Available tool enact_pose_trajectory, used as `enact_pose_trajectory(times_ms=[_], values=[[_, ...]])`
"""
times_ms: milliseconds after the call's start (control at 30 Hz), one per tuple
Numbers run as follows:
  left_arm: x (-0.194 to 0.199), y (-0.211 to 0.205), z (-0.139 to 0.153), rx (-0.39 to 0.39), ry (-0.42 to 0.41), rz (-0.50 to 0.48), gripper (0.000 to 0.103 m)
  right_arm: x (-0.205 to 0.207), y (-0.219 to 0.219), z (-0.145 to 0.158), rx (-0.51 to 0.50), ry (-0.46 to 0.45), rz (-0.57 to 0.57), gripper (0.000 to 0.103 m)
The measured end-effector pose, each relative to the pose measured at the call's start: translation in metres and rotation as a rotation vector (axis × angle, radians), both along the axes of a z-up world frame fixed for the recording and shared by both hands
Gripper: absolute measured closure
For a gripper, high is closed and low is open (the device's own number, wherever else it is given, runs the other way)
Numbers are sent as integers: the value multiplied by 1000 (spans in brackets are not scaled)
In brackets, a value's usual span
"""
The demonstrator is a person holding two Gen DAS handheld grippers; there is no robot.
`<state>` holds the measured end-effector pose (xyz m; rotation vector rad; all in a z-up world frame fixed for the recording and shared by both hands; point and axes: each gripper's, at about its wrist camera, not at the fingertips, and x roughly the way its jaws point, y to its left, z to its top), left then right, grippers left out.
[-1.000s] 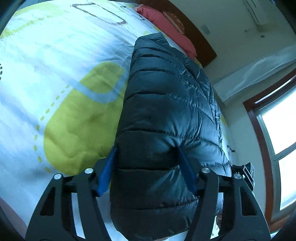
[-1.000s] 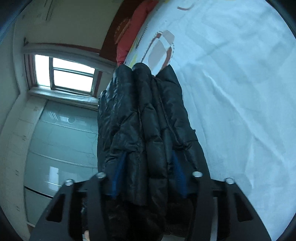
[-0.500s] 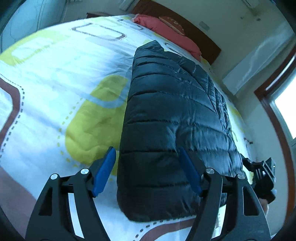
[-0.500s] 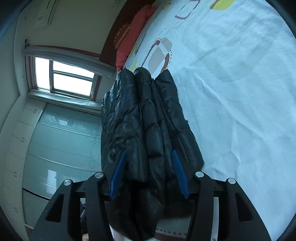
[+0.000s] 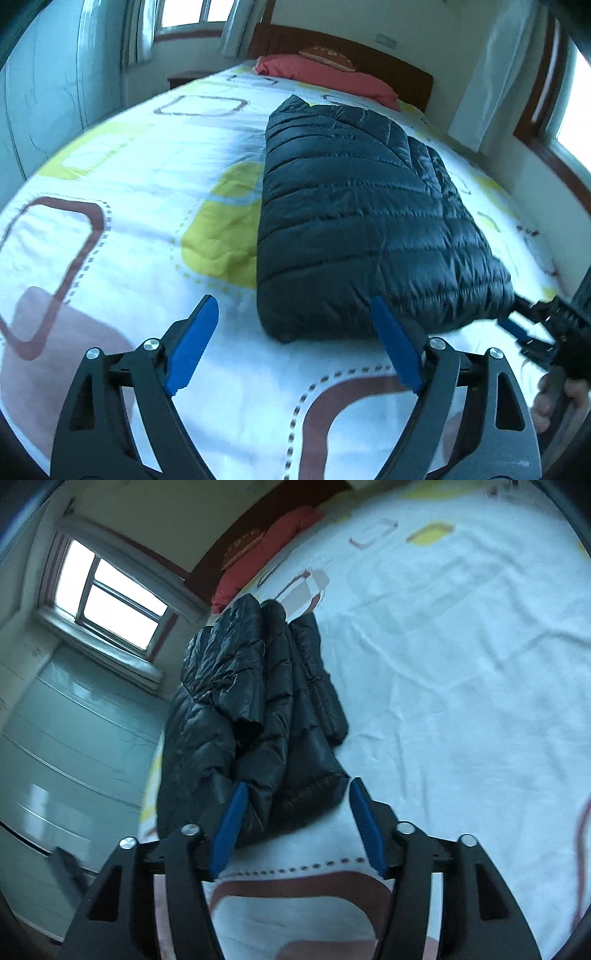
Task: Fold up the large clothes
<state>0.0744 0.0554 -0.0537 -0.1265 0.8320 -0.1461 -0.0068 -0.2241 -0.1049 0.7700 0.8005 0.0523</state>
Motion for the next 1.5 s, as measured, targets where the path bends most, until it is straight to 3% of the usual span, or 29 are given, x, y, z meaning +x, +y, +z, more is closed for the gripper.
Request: enact_pose_trajectory(times_ms=[133, 333, 633, 900, 1500], values=[[-19, -2, 2, 27, -14, 20, 13, -16, 14, 15, -156, -2, -30, 44], [-37, -8, 11, 55, -50, 58, 11, -32, 48, 30, -387, 12, -26, 34], [-63, -14, 58, 149, -174, 93, 4, -47, 91, 79, -557, -90, 0, 25], [-76, -15, 83, 161, -238, 103, 4, -60, 109, 109, -620, -162, -3, 23], [-82, -16, 85, 191, -253, 105, 4, -65, 116, 112, -627, -176, -10, 23]])
